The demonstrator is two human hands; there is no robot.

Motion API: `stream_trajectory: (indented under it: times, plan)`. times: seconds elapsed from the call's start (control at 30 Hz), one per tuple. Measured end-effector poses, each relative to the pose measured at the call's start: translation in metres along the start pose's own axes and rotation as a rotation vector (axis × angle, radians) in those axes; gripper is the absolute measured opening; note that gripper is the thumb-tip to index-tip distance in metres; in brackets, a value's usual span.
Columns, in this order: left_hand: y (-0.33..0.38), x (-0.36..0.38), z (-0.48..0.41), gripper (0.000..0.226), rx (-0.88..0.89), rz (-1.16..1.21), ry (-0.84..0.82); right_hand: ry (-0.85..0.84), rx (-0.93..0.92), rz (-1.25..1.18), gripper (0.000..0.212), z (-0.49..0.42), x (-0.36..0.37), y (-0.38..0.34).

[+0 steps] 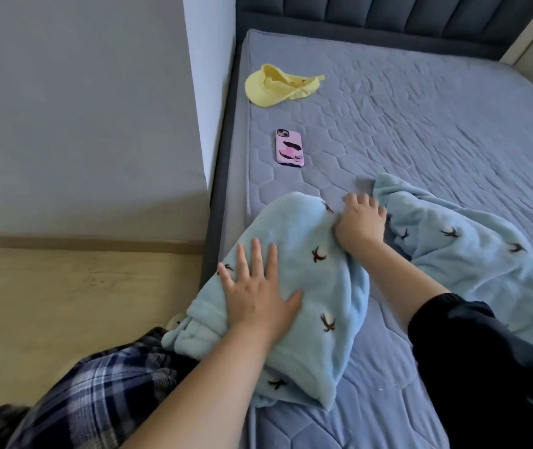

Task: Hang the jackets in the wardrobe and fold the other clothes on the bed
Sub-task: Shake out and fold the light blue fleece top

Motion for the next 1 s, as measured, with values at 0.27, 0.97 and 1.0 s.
stream_trajectory:
  times: [0.27, 0.97, 1.0]
  plan:
    - [-0.005, 0.003, 0.003, 0.090, 0.024, -0.010, -0.014, -0.126, -0.667, -0.031, 0.043, 0.031, 0.037, -0.097]
    - [-0.009, 0.024, 0.049, 0.078, 0.234, -0.098, -0.238, 0.136, -0.077, -0.409, 0.075, 0.117, 0.007, 0.017]
    - [-0.010, 0.025, 0.048, 0.078, 0.229, -0.105, -0.258, 0.021, 0.136, -0.501, 0.083, 0.126, 0.026, 0.045]
Point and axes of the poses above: each hand's wrist, its own z-axis away from the middle knuckle, its own x-axis out of the palm, y = z × x, the point moved 8 cm from there along -z, towards the middle knuckle, and after that the axes turned 8 degrees about x, right-handed, at the moved point
